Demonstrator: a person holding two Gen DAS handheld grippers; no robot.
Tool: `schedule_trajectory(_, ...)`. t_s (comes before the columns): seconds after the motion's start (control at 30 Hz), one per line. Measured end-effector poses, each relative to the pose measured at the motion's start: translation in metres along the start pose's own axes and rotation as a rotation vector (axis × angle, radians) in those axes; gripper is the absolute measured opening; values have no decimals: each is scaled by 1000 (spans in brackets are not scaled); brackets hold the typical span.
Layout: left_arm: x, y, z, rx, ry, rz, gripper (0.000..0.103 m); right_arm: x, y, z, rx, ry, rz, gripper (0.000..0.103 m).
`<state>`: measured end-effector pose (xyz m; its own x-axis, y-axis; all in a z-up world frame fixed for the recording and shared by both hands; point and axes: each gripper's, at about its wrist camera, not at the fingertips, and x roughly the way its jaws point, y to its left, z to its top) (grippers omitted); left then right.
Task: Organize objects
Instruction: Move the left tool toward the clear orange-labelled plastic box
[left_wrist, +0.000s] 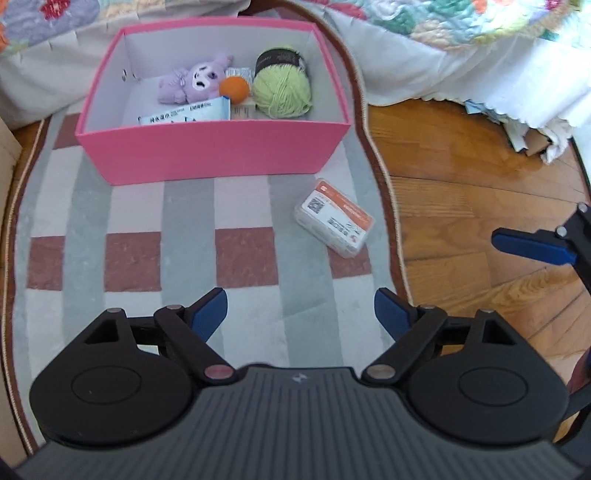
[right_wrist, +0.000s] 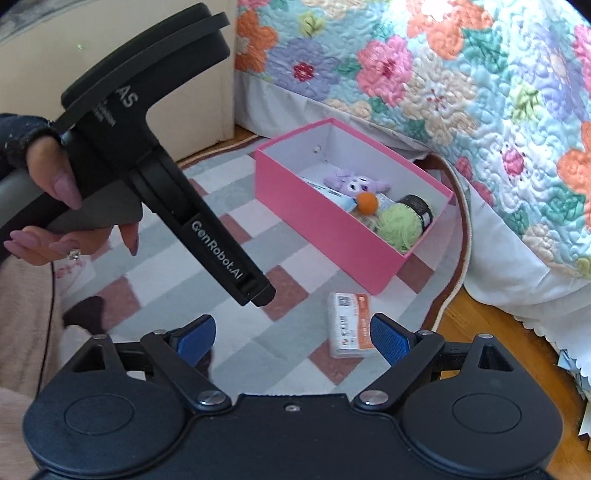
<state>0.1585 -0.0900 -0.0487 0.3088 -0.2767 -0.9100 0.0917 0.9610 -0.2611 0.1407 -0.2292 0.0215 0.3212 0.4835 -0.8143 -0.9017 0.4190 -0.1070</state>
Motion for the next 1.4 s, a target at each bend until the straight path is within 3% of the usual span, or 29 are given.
schedule_trajectory(0.27,52,3,27,67,-69,-49,85,64,-26,-17,94,2,-52,93)
schedule_trajectory(0.4,78,-2,39,103,-63,-77,82,93,-36,-27,159,0,-66,93)
schedule_trajectory(0.63,119,-8,52,121,-68,-133,77,134,-55,-48,371,16,-46,93)
schedule_trajectory(0.8,135,-5,56,125,-106,-170,63,154,-61,-57,477,19,-37,93)
schedule_trajectory(0.87,138,-4,55,132,-96,-187,51,158,-64,-58,504,10,-30,93)
schedule_trajectory(0.93,138,-3,54,133,-93,-192,49,162,-65,-58,518,8,-24,93)
schedule_trajectory(1.27,137,25,34,-52,18,-349,46,166,-65,-65,514,-5,-66,95)
schedule_trajectory(1.4,142,28,31,-99,11,-346,46,172,-59,-66,488,-12,-107,94)
